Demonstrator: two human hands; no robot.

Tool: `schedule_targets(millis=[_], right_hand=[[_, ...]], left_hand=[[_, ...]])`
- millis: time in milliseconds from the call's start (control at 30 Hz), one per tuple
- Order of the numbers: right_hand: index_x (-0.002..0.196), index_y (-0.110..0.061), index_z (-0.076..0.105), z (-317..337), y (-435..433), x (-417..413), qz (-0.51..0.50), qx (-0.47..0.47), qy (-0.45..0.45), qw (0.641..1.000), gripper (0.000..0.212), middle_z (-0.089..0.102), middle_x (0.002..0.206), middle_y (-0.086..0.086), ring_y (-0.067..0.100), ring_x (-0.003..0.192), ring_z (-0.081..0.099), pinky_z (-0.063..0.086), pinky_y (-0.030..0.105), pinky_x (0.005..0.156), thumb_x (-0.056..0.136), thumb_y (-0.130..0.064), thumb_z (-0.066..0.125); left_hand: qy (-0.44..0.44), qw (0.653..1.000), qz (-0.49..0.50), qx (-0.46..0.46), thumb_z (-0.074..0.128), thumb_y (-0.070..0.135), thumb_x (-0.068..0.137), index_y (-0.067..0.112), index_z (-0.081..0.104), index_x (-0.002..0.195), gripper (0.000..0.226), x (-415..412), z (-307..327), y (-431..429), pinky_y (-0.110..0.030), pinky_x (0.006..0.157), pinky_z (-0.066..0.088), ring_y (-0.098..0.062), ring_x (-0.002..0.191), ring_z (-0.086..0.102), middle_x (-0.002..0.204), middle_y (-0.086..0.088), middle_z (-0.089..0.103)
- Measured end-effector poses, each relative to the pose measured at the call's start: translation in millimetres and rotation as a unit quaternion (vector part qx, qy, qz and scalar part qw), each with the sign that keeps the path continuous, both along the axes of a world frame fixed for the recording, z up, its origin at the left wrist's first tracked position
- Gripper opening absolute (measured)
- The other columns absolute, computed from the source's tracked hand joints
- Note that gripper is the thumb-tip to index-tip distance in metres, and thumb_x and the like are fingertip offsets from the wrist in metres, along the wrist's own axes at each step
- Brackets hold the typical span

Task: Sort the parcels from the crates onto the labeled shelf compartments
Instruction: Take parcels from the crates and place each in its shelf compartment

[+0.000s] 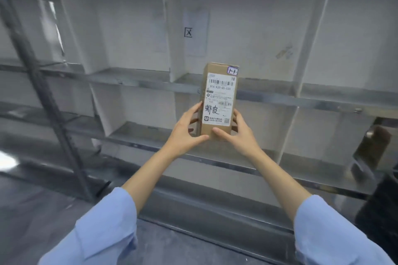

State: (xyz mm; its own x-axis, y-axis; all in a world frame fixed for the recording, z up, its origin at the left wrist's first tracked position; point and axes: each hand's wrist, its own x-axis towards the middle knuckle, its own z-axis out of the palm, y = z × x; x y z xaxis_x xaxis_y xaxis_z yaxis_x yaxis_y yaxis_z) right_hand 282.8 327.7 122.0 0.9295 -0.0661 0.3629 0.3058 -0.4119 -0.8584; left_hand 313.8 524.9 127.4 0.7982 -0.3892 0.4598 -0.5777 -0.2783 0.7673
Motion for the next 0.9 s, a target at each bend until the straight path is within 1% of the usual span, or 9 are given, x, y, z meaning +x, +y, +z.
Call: schedule_targets(millis=[67,167,300,433,533,600,633,767,900], right_hand=[[0.152,-0.026,0.026,0.8,34.1,18.1,0.041,0.008,0.006,0.999,0.095,0.049,0.147,-0.009,0.008,0.128,0.051,0.042,0.037,0.110,0.076,-0.043,0.081],[0.153,-0.026,0.026,3.0,86.4,41.6,0.087,0.018,0.010,0.996,0.095,0.050,0.145,-0.008,0.007,0.125,0.052,0.043,0.034,0.109,0.077,-0.040,0.081],[0.152,-0.025,0.027,2.1,156.5,71.3,0.119,0.028,0.009,0.992,0.094,0.053,0.144,-0.004,0.011,0.125,0.055,0.046,0.033,0.106,0.077,-0.039,0.082],[0.149,-0.030,0.030,3.6,226.4,99.2,0.146,0.041,0.004,0.988,0.092,0.055,0.137,-0.009,0.006,0.120,0.055,0.053,0.043,0.098,0.075,-0.041,0.083],[0.148,-0.030,0.031,6.0,276.6,119.9,0.162,0.039,-0.002,0.986,0.091,0.056,0.135,-0.010,0.006,0.119,0.055,0.053,0.047,0.097,0.074,-0.041,0.083],[0.148,-0.028,0.032,7.2,308.9,134.6,0.167,0.039,-0.007,0.985,0.090,0.056,0.133,-0.010,0.008,0.119,0.055,0.052,0.045,0.099,0.075,-0.039,0.083],[0.148,-0.027,0.032,6.6,324.2,141.7,0.168,0.040,-0.009,0.985,0.089,0.056,0.133,-0.010,0.009,0.118,0.056,0.052,0.044,0.099,0.076,-0.038,0.083],[0.147,-0.027,0.035,0.5,381.7,167.3,0.169,0.055,-0.014,0.984,0.087,0.057,0.136,-0.009,0.009,0.120,0.057,0.051,0.041,0.101,0.076,-0.037,0.083],[0.149,-0.025,0.035,-1.0,431.0,194.3,0.180,0.060,-0.016,0.982,0.087,0.056,0.138,-0.009,0.005,0.121,0.056,0.050,0.032,0.102,0.078,-0.035,0.082]], left_hand=[[0.006,1.000,0.029,-0.004,0.081,0.021,0.077,0.040,0.024,0.151,0.095,5.8,-0.8,36.0,-0.033,0.102,0.046,-0.005,0.129,0.048,0.146,0.016,0.044],[0.016,0.998,0.065,-0.013,0.081,0.026,0.075,0.042,0.024,0.150,0.095,13.1,-2.0,90.3,-0.037,0.107,0.044,-0.004,0.132,0.047,0.148,0.020,0.043],[0.014,0.995,0.101,-0.019,0.081,0.015,0.078,0.039,0.025,0.151,0.095,23.0,0.0,158.6,-0.024,0.103,0.042,-0.001,0.130,0.048,0.146,0.020,0.043],[0.006,0.992,0.127,-0.019,0.080,0.017,0.078,0.041,0.025,0.150,0.094,38.0,2.7,227.0,-0.027,0.106,0.042,-0.002,0.132,0.046,0.145,0.020,0.044],[0.000,0.990,0.141,-0.012,0.081,0.023,0.076,0.043,0.025,0.148,0.094,53.8,3.9,276.6,-0.032,0.108,0.042,-0.006,0.133,0.045,0.146,0.018,0.043],[-0.002,0.989,0.149,-0.009,0.081,0.036,0.071,0.048,0.024,0.146,0.095,66.3,5.2,307.9,-0.032,0.106,0.042,-0.009,0.132,0.047,0.147,0.016,0.042],[-0.004,0.988,0.154,-0.007,0.080,0.037,0.070,0.049,0.024,0.145,0.095,72.8,5.7,322.8,-0.032,0.106,0.042,-0.008,0.131,0.047,0.147,0.017,0.043],[-0.016,0.986,0.167,0.015,0.082,0.020,0.076,0.046,0.024,0.147,0.095,97.3,5.6,378.1,-0.030,0.104,0.041,-0.002,0.129,0.047,0.143,0.020,0.045],[-0.025,0.983,0.182,0.022,0.080,0.019,0.078,0.046,0.024,0.147,0.094,121.8,4.5,427.2,-0.023,0.099,0.041,-0.003,0.126,0.050,0.143,0.022,0.044]])
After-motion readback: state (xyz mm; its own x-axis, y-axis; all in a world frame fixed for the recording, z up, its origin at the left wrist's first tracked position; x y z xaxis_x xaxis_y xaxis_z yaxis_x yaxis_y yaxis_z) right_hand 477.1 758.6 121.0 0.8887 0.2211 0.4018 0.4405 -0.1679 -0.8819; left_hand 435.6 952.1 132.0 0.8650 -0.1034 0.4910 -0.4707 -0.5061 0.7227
